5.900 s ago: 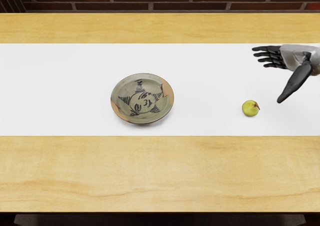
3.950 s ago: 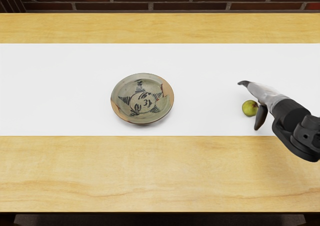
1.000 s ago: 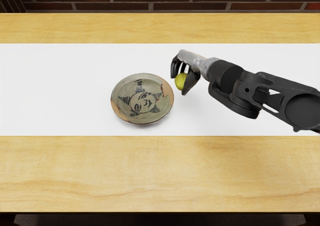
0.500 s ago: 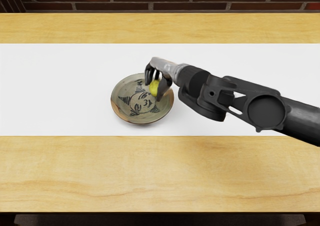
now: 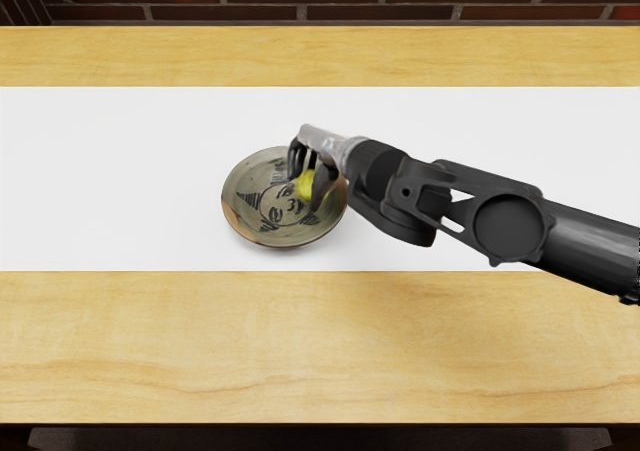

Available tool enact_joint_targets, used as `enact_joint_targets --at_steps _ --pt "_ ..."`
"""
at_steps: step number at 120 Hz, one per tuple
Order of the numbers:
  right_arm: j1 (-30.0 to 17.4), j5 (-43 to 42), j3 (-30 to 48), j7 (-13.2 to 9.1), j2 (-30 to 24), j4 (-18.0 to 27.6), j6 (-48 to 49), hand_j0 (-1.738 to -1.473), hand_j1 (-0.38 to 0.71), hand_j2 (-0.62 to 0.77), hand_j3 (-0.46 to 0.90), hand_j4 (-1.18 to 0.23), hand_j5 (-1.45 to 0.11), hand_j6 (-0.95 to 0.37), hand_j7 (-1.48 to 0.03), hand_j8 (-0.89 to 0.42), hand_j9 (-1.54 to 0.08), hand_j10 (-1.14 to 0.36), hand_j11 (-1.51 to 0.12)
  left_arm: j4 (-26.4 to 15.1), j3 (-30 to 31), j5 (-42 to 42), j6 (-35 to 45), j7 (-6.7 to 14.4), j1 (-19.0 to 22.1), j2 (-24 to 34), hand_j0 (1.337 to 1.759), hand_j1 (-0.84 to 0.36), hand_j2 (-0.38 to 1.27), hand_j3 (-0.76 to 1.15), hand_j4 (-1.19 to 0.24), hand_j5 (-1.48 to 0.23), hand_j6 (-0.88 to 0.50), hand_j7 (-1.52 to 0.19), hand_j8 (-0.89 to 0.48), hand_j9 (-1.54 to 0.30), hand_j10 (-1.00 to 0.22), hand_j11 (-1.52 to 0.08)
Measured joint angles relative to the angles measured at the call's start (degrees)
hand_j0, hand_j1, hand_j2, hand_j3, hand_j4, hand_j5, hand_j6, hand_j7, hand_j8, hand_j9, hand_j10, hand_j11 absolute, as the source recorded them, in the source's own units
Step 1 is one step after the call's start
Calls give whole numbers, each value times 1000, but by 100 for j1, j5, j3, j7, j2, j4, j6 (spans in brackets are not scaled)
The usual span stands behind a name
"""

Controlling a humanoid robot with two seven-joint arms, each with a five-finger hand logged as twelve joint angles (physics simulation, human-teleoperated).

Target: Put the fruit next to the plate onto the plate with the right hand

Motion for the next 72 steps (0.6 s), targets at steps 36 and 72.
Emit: enact_joint_targets --at_steps 36,72 --pt "18 -4 -17 7 147 -26 -40 -1655 234 167 0 -616 -856 -513 -821 -405 -852 -498 -849 0 1 -1 0 0 0 0 1658 349 0 0 0 0 0 0 0 0 0 0" --pt "57 244 117 8 -99 408 -67 -1657 155 -22 0 -450 -599 -427 -590 -394 -597 -423 -596 0 1 0 0 0 0 0 1658 349 0 0 0 0 0 0 0 0 0 0"
